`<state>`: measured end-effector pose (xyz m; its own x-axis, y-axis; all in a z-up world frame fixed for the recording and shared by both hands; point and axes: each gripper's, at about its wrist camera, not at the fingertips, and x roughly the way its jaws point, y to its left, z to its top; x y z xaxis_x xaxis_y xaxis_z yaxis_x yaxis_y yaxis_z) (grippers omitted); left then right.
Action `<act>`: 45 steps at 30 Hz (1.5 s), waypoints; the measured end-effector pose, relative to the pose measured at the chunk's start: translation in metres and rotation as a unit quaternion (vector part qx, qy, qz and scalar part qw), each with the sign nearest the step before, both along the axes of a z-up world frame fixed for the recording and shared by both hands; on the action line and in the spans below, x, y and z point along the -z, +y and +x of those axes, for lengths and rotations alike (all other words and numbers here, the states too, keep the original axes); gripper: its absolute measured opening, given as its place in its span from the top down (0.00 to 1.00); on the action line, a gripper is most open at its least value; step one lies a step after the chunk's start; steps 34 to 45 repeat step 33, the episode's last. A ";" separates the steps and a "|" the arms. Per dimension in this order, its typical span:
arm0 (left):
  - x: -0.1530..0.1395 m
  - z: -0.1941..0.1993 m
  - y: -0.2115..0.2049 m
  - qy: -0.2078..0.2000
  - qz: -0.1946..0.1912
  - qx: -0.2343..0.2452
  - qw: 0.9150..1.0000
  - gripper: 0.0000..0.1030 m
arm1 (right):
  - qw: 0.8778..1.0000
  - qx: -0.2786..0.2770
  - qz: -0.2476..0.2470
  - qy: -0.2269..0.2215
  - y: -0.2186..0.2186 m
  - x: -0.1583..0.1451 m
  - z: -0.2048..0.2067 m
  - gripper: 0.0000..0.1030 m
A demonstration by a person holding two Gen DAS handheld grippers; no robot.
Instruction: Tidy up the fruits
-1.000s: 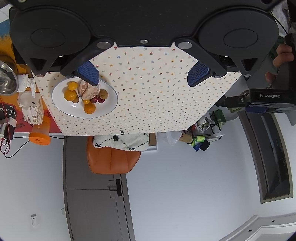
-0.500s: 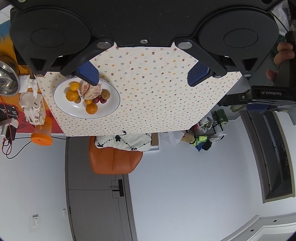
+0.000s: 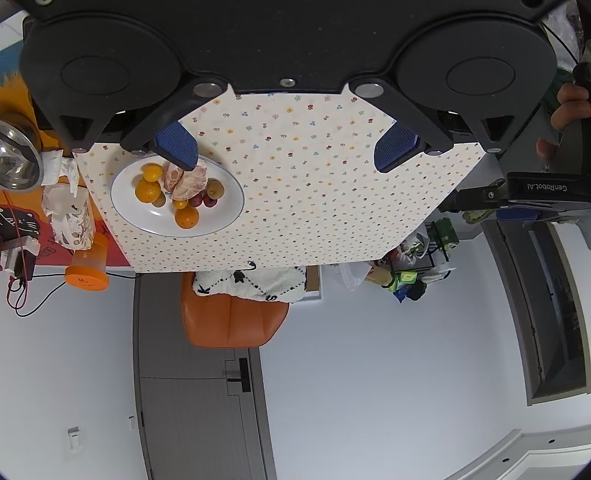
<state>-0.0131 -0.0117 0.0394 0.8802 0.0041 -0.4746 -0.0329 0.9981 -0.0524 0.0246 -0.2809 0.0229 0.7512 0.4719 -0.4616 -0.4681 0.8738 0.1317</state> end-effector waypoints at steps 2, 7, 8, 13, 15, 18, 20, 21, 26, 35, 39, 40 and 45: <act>0.000 0.000 0.000 -0.001 0.000 0.000 1.000 0.00 | 1.000 0.001 0.000 0.001 0.000 0.000 0.000 0.00; 0.001 0.001 -0.002 0.002 -0.002 0.000 1.000 0.00 | 1.000 -0.001 -0.002 0.001 0.001 0.001 0.000 0.00; 0.001 0.001 -0.002 0.002 -0.002 0.000 1.000 0.00 | 1.000 -0.002 -0.002 0.001 0.001 0.001 0.000 0.00; 0.001 0.002 -0.002 0.002 -0.003 0.000 1.000 0.00 | 1.000 -0.002 -0.002 0.001 0.001 0.002 0.000 0.00; 0.001 0.002 -0.001 0.003 -0.003 0.000 1.000 0.00 | 1.000 -0.002 -0.003 0.002 0.002 0.002 0.000 0.00; 0.001 0.002 0.000 0.004 -0.004 0.001 1.000 0.00 | 1.000 -0.002 -0.003 0.002 0.001 0.002 0.001 0.00; 0.001 0.002 0.000 0.004 -0.004 0.002 1.000 0.00 | 1.000 -0.002 -0.003 0.002 0.001 0.003 0.001 0.00; 0.001 0.002 -0.001 0.003 -0.004 0.002 1.000 0.00 | 1.000 -0.002 -0.004 0.002 0.001 0.003 0.001 0.00; 0.002 0.000 -0.002 -0.003 -0.002 0.005 1.000 0.00 | 1.000 -0.002 -0.004 0.002 0.001 0.003 0.001 0.00; 0.004 0.000 -0.003 -0.001 -0.003 0.007 1.000 0.00 | 1.000 -0.003 0.002 -0.003 0.002 0.004 0.001 0.00; 0.004 0.000 -0.003 -0.001 -0.003 0.007 1.000 0.00 | 1.000 -0.003 0.002 -0.003 0.002 0.004 0.001 0.00; 0.004 0.000 -0.003 -0.001 -0.003 0.007 1.000 0.00 | 1.000 -0.003 0.002 -0.003 0.002 0.004 0.001 0.00; 0.004 0.000 -0.003 -0.001 -0.003 0.007 1.000 0.00 | 1.000 -0.003 0.002 -0.003 0.002 0.004 0.001 0.00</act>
